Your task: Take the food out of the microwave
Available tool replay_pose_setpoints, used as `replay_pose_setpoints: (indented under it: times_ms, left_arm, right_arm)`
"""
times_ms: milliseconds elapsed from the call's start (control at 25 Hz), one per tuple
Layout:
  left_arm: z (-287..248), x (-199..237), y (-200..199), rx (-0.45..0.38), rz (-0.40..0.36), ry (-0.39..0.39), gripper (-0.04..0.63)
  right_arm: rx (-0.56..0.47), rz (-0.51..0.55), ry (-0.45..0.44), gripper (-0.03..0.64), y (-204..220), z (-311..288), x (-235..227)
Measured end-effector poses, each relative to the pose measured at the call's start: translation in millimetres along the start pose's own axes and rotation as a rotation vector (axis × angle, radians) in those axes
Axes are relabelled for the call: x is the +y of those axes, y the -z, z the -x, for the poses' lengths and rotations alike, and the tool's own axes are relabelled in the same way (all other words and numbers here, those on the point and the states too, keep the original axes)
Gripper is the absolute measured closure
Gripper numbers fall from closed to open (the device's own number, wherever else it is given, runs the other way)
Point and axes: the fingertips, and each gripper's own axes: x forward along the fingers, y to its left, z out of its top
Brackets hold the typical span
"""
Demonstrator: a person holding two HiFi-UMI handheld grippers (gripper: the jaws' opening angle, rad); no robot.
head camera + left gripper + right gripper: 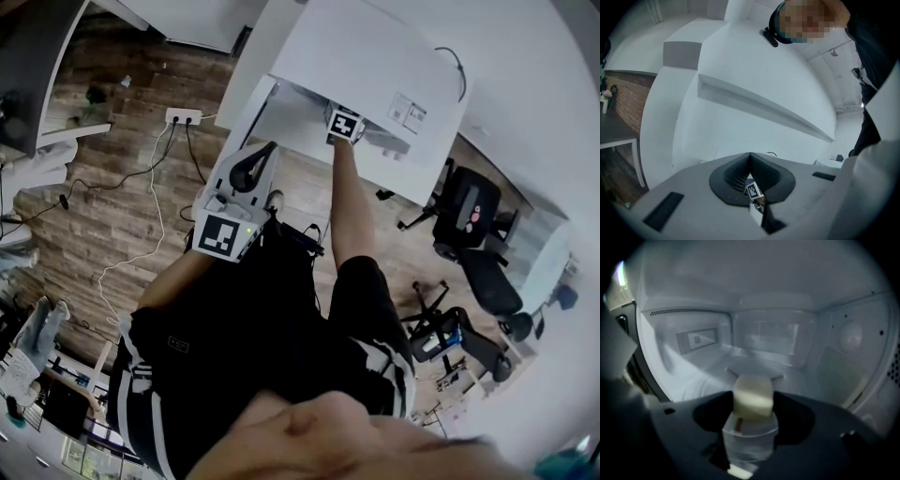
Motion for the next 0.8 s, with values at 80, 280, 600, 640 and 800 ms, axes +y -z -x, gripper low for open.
replay_pose_setpoints:
  times_ms: [80, 280, 600, 640, 800]
  left_arm:
    - [-0.1, 0.3, 0.6, 0.0, 0.001, -0.002, 0.565]
    - [2.6, 1.1, 2.6, 0.004, -0.001, -0.008, 0.565]
    - [3.3, -2.1, 3.4, 0.003, 0.0, 0.001, 0.565]
    - [3.2, -2.6, 2.9, 0.001, -0.001, 0.002, 0.565]
    - [2.9, -4.2, 3.1, 0.002, -0.004, 0.007, 0.565]
  right_arm:
    - [0.004, 0.004, 0.0, 0.331, 1.3, 0.1, -1.2]
    - [-0.012, 0.02, 0.016, 0.328, 0.2, 3.3, -1.8]
    - [-0.021, 0.007, 0.012, 0.33, 7.5, 10.2, -1.4]
    - [-0.02, 0.003, 0.011, 0.33, 8.7, 11.3, -0.9]
    - [-0.017, -0.006, 0.006, 0.33, 12.5, 16.6, 1.9]
